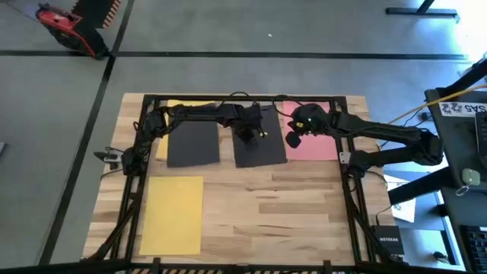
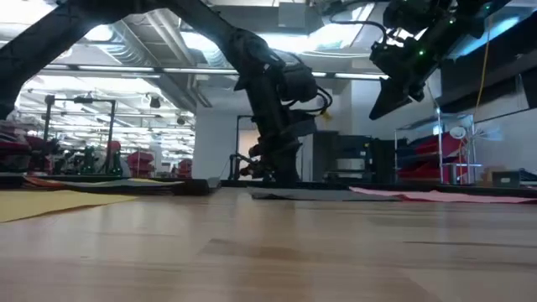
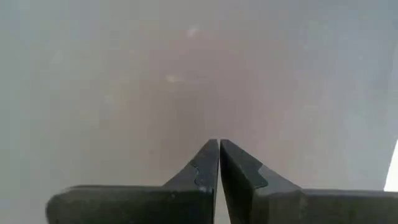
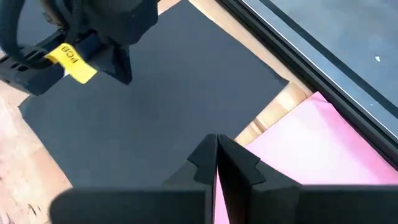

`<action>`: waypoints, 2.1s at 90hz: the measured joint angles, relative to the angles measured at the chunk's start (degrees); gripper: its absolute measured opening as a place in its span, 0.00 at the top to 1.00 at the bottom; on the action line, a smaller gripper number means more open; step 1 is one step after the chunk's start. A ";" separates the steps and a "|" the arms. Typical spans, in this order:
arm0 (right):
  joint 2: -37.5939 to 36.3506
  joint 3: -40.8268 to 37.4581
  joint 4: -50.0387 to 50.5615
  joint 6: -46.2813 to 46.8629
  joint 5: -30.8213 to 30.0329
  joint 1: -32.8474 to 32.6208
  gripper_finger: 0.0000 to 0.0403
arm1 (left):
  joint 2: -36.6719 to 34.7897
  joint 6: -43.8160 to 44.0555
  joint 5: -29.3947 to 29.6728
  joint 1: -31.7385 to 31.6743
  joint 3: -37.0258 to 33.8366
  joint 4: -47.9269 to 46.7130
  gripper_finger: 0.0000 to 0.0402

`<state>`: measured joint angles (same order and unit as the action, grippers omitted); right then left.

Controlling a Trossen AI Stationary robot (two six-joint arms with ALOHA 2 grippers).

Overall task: Organize paper
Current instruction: Move the black paper to the top center of the table

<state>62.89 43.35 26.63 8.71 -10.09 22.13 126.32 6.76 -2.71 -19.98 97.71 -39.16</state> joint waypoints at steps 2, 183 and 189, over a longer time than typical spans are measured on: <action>0.00 0.00 -0.01 0.00 -0.01 0.02 1.00 | 0.00 -0.10 0.03 -0.03 0.00 -0.16 1.00; 0.00 0.00 0.02 -0.04 0.00 0.01 1.00 | -0.09 -23.45 10.00 -0.99 -2.62 -6.95 1.00; 0.00 0.00 0.00 -0.04 0.00 0.01 1.00 | -0.09 -23.18 9.99 -0.97 -2.62 -6.95 1.00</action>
<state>62.89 43.35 26.63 8.67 -10.09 22.14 126.23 -16.42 7.28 -20.95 95.09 -46.11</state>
